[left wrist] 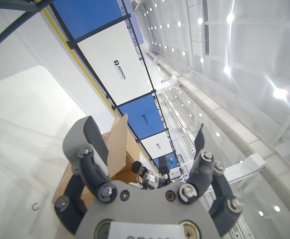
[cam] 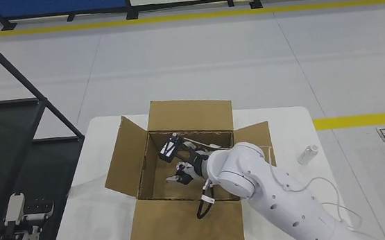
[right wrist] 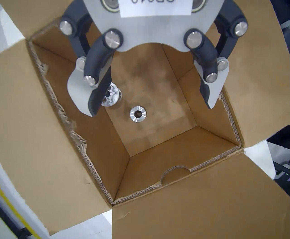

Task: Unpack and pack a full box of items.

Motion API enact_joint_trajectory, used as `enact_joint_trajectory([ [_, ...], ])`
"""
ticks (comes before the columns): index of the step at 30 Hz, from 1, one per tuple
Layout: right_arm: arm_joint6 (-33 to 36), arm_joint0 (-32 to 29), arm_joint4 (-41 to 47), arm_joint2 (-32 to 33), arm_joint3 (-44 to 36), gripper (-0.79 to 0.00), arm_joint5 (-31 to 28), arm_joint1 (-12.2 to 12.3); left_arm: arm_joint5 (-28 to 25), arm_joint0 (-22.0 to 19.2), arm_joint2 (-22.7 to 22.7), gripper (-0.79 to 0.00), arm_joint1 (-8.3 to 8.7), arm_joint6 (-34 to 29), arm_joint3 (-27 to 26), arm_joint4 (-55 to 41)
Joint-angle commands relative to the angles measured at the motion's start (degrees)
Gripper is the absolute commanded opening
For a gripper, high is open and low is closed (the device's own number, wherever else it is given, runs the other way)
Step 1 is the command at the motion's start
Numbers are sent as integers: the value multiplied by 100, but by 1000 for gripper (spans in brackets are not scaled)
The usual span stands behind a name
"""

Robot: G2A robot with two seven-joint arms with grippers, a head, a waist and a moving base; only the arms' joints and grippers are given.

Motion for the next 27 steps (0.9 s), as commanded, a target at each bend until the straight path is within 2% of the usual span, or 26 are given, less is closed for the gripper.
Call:
enact_joint_trajectory([
  [1, -3, -5, -19, 3, -1, 0, -11, 1, 0, 0, 0, 0, 0, 0, 0, 0],
  [16, -143, -29, 44, -20, 118, 0, -65, -20, 0, 0, 0, 0, 0, 0, 0, 0],
  [21, -87, 479, 179, -472, 845, 0, -8, -287, 0, 0, 0, 0, 0, 0, 0, 0],
  [27, 52, 1274, 490, -1100, 2316, 0, -56, -788, 0, 0, 0, 0, 0, 0, 0, 0],
])
